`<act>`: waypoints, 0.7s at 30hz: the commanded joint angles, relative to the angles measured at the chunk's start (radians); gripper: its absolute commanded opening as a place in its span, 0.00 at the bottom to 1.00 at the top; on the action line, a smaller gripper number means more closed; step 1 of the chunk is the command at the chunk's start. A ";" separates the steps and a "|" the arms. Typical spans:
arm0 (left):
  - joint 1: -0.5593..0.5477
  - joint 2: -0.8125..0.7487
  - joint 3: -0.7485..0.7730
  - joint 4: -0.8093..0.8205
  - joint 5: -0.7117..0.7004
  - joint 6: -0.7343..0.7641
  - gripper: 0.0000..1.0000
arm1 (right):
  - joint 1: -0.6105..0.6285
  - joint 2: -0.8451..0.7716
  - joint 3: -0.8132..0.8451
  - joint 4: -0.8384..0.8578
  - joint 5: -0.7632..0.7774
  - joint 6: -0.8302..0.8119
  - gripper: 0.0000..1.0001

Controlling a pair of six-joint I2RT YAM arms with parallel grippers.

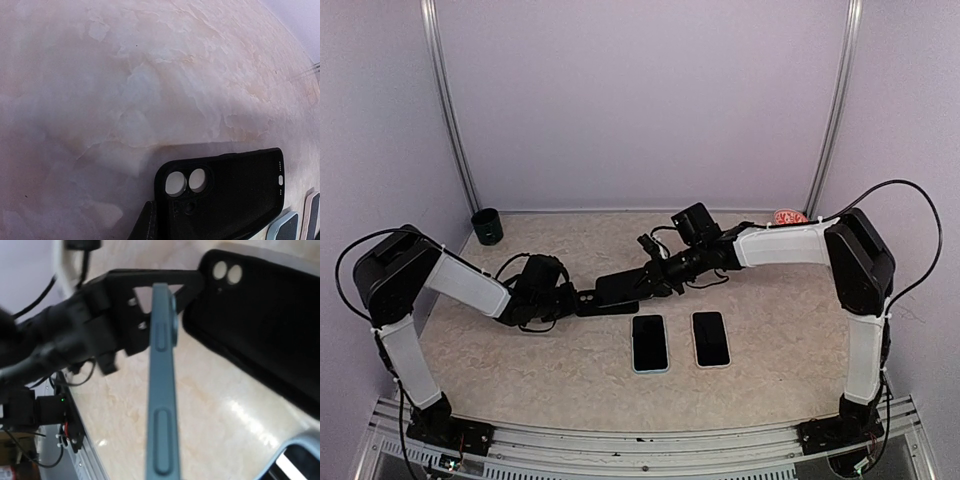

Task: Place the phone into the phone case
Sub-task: Install the phone into the phone case.

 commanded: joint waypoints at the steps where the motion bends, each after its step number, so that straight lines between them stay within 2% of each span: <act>1: 0.002 0.022 0.024 0.008 0.025 0.017 0.12 | -0.022 0.072 0.092 -0.020 -0.079 0.038 0.00; 10: 0.008 -0.012 0.003 0.018 0.014 0.008 0.28 | -0.036 0.184 0.231 -0.078 -0.114 0.045 0.00; 15: 0.019 -0.056 -0.028 0.034 0.010 -0.002 0.46 | -0.039 0.235 0.288 -0.100 -0.130 0.046 0.00; 21: 0.037 -0.073 -0.067 0.091 0.052 -0.030 0.52 | -0.039 0.277 0.322 -0.110 -0.145 0.055 0.00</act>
